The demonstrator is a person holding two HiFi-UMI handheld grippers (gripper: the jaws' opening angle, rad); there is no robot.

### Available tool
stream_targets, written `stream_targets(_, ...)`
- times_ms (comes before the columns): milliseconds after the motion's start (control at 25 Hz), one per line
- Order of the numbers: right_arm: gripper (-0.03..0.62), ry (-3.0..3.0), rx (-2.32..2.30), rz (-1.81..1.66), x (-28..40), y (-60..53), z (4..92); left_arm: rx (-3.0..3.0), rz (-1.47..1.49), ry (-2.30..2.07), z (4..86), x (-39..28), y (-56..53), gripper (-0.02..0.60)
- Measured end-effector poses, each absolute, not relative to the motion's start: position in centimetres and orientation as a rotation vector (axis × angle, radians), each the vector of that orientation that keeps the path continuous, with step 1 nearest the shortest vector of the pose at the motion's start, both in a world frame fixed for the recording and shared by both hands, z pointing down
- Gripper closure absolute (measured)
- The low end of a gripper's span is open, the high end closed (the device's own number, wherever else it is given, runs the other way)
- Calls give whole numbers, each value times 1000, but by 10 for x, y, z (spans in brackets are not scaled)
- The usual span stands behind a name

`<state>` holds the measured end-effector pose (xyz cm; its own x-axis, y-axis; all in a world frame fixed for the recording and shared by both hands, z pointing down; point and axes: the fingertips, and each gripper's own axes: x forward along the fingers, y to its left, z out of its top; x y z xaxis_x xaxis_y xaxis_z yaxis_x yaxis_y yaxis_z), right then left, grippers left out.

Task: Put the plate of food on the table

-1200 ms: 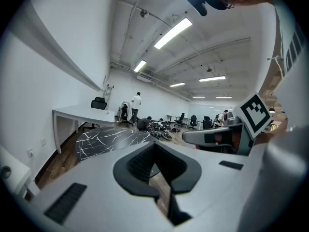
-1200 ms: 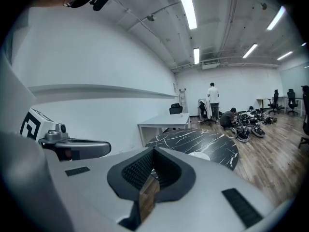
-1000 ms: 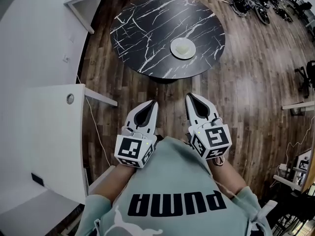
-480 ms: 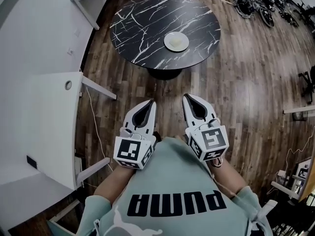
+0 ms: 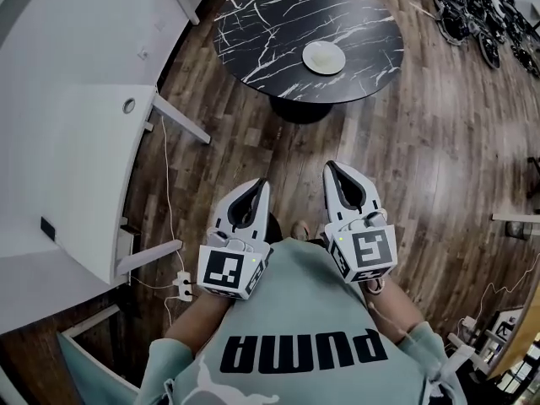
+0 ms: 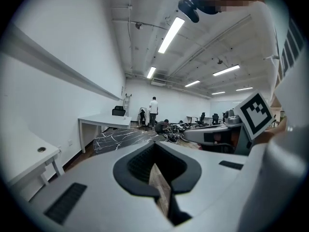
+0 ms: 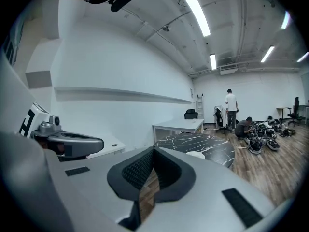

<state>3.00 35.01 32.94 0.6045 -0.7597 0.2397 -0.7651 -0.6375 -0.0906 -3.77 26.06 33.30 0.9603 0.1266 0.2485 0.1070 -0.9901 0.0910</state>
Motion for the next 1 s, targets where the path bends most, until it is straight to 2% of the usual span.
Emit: stream_targets(1000, 588, -1332, 2789, 395, -1, 397, 356, 3070, 419, 52, 358, -66, 299, 575)
